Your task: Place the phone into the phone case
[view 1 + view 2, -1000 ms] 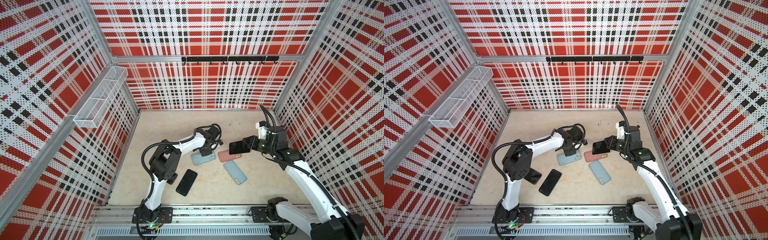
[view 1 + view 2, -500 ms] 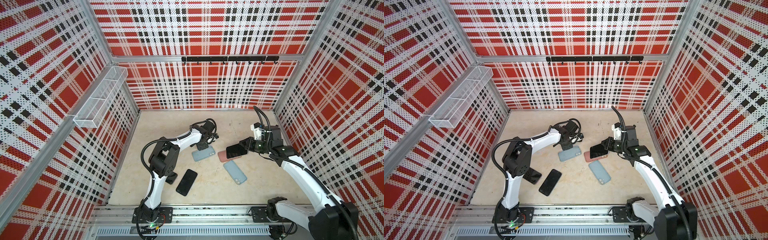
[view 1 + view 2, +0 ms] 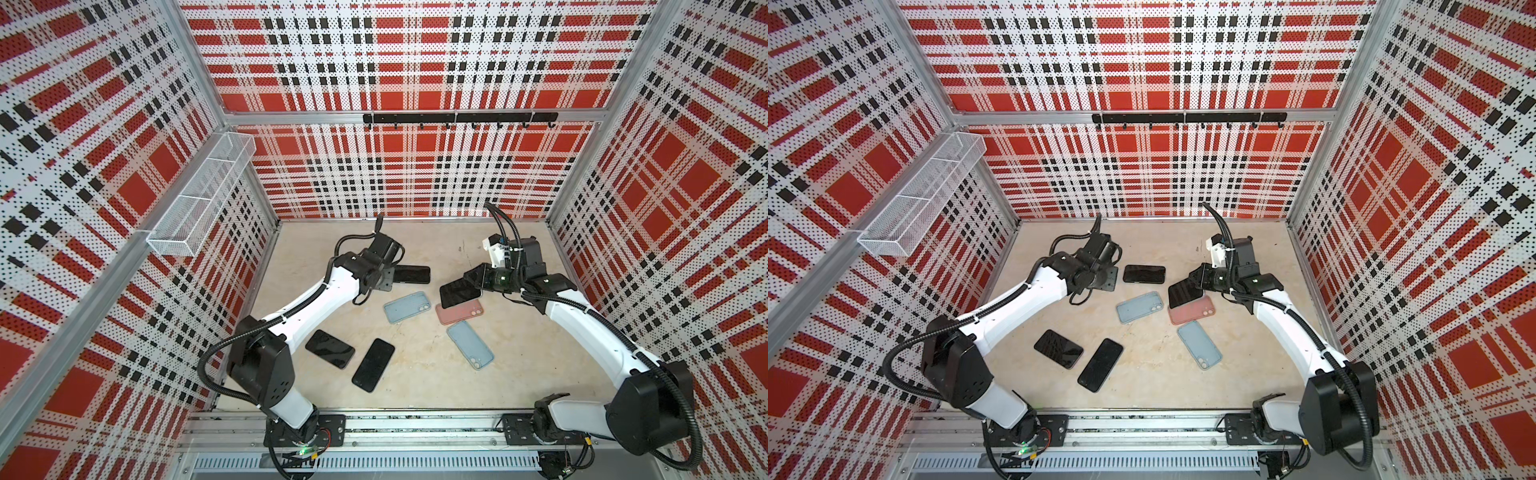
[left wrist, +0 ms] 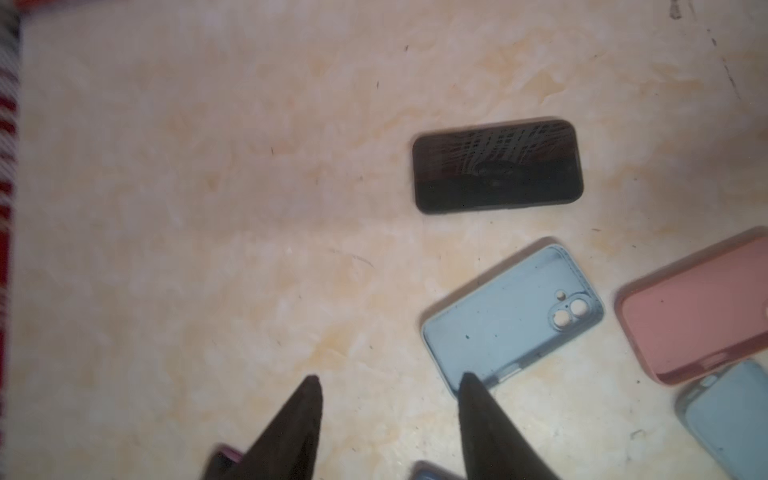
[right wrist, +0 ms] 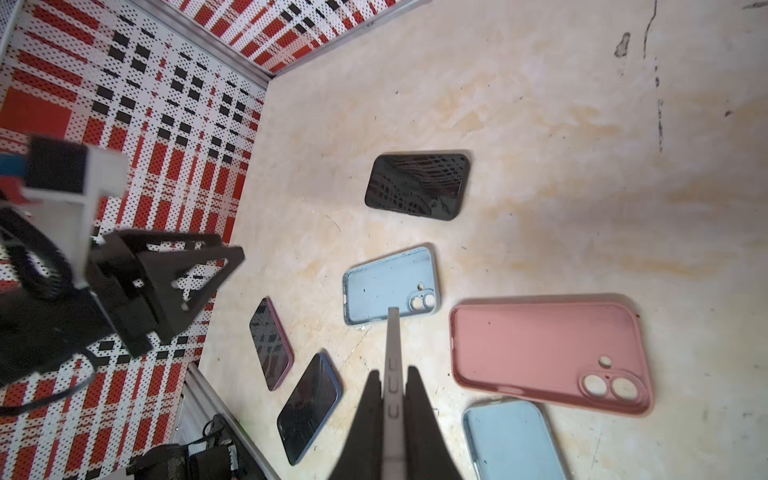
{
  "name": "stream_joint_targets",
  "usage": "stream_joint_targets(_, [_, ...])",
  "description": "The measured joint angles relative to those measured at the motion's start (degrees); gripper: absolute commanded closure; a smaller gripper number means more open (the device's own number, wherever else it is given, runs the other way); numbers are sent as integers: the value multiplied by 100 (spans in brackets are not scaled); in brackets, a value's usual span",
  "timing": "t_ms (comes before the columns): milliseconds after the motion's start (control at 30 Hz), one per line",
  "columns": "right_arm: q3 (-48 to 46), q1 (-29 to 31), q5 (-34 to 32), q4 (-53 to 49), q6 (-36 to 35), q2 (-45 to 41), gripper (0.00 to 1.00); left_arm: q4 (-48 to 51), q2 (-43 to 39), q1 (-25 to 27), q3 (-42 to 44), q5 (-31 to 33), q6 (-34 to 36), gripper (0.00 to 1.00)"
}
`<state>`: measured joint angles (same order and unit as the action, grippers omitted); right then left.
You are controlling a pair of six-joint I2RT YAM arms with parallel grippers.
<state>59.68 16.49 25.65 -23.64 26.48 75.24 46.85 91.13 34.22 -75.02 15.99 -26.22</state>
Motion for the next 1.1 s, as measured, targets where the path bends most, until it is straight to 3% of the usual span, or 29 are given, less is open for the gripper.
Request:
stream_joint_targets(167, [22, 0, -46, 234, 13, 55, 100, -61, 61, 181, 1207, -680, -1786, 46])
stream_joint_targets(433, [-24, 0, 11, 579, 42, 114, 100, -498, 538, 297, 1235, -955, -3045, 49])
stream_joint_targets(667, [-120, 0, 98, 678, 68, 114, 100, -721, 1255, 310, 868, -962, -3362, 56])
stream_joint_targets(833, [-131, 0, 136, 686, 101, 114, 100, -752, 1580, 269, 719, -861, -3366, 70])
stream_joint_targets(1100, [-131, 0, 136, 671, 160, 114, 100, -472, 1996, 116, 120, -627, -2721, 87])
